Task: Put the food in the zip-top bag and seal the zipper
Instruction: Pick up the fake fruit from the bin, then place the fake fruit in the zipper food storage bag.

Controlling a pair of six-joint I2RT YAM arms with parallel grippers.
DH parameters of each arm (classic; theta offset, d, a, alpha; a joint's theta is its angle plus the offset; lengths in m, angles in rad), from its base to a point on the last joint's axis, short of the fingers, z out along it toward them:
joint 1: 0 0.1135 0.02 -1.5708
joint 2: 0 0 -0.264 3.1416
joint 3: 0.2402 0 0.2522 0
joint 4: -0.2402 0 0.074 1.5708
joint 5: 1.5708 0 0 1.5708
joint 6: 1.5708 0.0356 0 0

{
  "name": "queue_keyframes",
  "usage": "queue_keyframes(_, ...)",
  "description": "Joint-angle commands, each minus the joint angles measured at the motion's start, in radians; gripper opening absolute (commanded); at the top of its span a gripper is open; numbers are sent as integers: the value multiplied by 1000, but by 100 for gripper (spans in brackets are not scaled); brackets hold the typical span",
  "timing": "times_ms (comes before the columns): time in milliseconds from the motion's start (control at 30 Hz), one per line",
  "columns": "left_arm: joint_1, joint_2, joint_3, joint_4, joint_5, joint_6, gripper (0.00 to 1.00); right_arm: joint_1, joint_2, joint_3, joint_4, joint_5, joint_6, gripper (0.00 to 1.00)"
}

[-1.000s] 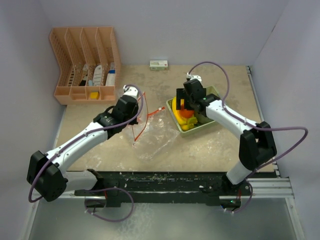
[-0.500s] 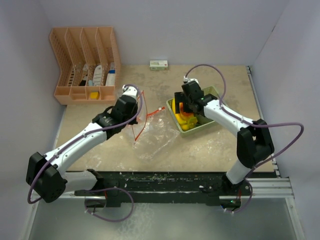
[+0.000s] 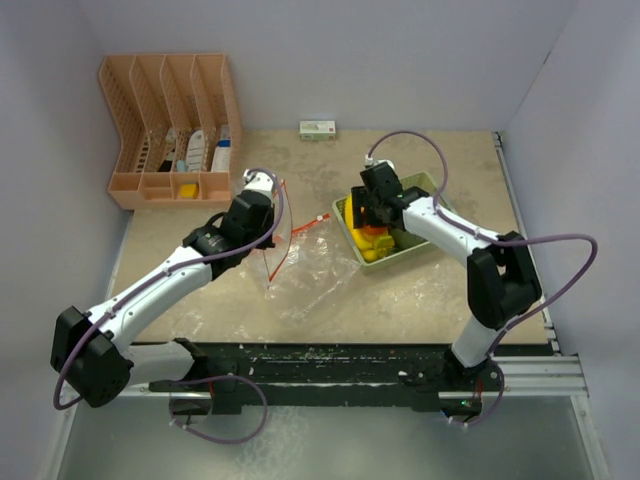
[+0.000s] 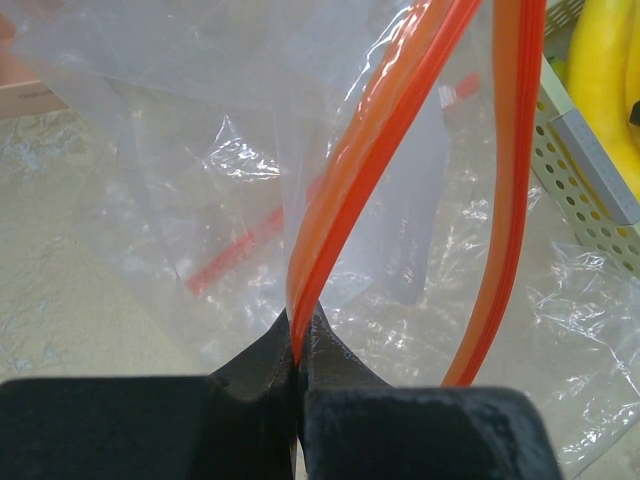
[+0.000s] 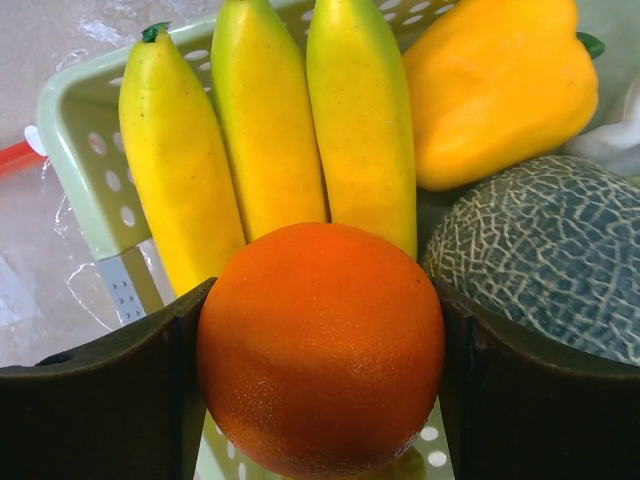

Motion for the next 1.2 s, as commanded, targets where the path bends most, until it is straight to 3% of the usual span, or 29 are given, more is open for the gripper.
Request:
queue_keyframes(0, 2, -17, -9, 46, 2, -14, 0, -1, -109, 16, -18, 18, -23, 41)
queue_keyframes(200, 3, -12, -8, 48, 4, -16, 0, 66, -247, 8, 87, -217, -44, 39)
queue_keyframes(367, 2, -10, -11, 57, 6, -22, 0, 196, -320, -92, 386, -511, 8, 39)
queue_keyframes(533, 2, -19, -19, 72, 14, -33, 0, 229, -327, -207, 652, -680, 100, 38)
queue_keyframes(933, 5, -82, -67, 134, 62, -79, 0, 233, -205, -333, 1118, -819, 346, 37)
queue_keyframes(1167, 4, -86, -73, 140, 82, -89, 0, 237, -127, -316, 1174, -750, 392, 37)
